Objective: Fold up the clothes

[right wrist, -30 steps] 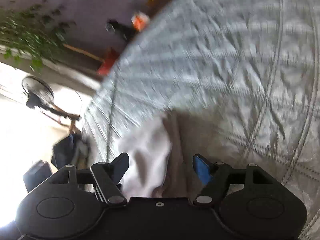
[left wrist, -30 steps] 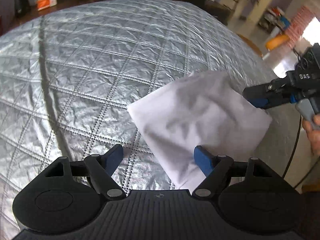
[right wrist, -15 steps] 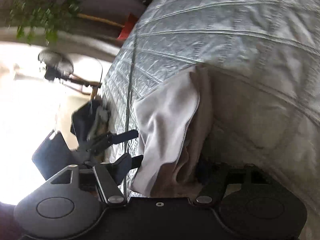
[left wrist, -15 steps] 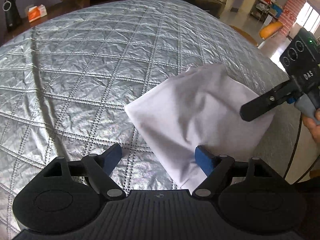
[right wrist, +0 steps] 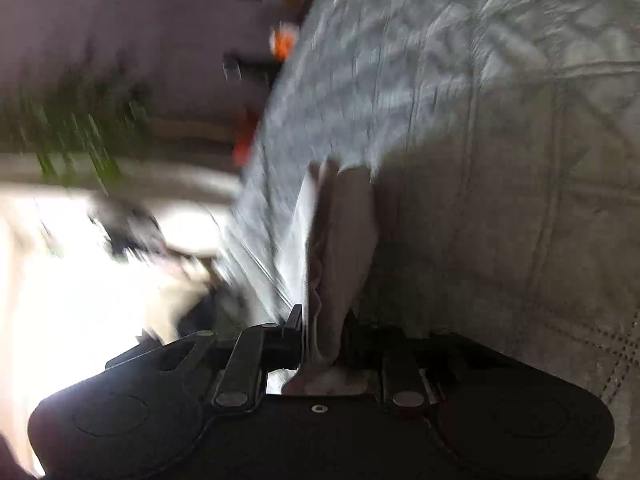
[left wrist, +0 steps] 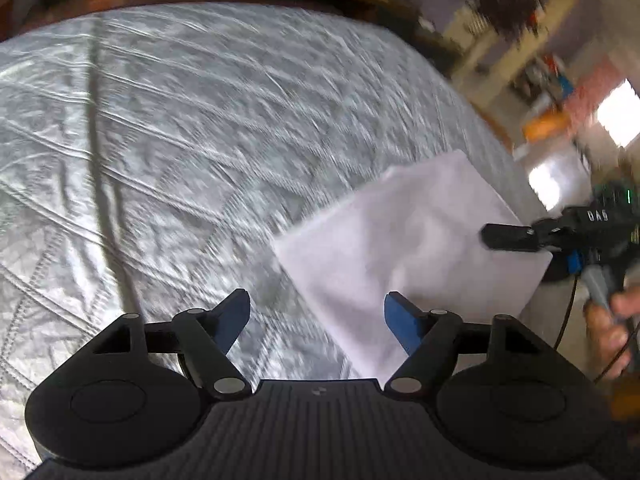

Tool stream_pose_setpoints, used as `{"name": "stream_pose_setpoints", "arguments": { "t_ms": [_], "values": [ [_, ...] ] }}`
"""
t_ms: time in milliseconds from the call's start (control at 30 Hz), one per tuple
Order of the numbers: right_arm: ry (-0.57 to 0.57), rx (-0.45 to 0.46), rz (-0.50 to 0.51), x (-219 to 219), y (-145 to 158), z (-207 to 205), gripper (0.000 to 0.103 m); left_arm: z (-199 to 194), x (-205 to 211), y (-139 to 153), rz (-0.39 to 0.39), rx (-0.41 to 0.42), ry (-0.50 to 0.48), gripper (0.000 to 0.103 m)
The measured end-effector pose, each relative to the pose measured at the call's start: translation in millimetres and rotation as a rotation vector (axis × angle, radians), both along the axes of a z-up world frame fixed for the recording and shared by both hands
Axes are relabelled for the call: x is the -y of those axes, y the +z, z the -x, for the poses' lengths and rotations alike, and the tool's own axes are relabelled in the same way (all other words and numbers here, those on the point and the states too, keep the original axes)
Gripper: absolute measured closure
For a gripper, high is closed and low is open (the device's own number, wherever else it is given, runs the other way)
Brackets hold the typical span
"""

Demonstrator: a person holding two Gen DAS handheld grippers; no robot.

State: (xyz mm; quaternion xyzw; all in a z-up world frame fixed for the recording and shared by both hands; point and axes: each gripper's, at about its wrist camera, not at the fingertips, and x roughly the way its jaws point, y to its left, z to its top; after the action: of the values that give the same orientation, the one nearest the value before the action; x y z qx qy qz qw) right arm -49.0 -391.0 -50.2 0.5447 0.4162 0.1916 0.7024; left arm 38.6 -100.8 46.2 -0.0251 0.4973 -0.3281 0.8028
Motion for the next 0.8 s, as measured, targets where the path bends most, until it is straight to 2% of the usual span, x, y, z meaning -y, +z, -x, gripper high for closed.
{"name": "stream_pose_setpoints", "arguments": {
  "t_ms": [133,200,233,267,333,400,433,467,600,733,800],
  "values": [
    [-0.223,0.056,-0.083,38.7,7.7,-2.3,0.086,-4.1,-6.2,4.0,0.015,0.013,0.035,0.023],
    [-0.341,0.104,-0.106,64.8,14.6,-5.4,0.094,-3.9,-5.9,2.1,0.013,0.005,0.035,0.023],
    [-0.399,0.124,-0.103,78.3,19.1,-7.1,0.095,-3.4,-4.8,1.3,0.011,0.002,0.031,0.023],
    [-0.424,0.111,-0.039,89.9,24.6,-10.1,0.094,-2.7,-3.5,0.6,0.009,-0.001,0.026,0.023],
    [-0.394,0.057,0.118,105.2,32.0,-17.3,0.089,-1.7,-1.8,0.4,0.012,-0.001,0.018,0.023],
    [-0.359,0.048,0.124,108.6,29.8,-16.9,0.066,-1.3,-1.7,0.3,0.015,0.003,0.016,0.023],
    [-0.340,0.063,0.139,104.5,30.6,-13.9,0.045,-1.2,-2.4,0.3,0.015,0.005,0.018,0.023],
    [-0.319,0.076,0.156,100.1,31.3,-11.1,0.036,-1.2,-2.8,0.8,0.016,0.013,0.024,0.023],
    [-0.221,0.052,0.214,81.8,14.8,-7.7,0.036,1.0,-1.3,6.2,0.012,0.052,0.015,0.022],
    [-0.140,0.053,0.199,64.2,-2.0,-21.2,0.031,0.7,1.4,7.3,0.024,0.050,0.010,0.022],
    [-0.060,0.089,0.278,50.7,3.2,-35.0,0.027,0.0,2.1,7.0,0.027,0.048,0.010,0.022]
  ]
}}
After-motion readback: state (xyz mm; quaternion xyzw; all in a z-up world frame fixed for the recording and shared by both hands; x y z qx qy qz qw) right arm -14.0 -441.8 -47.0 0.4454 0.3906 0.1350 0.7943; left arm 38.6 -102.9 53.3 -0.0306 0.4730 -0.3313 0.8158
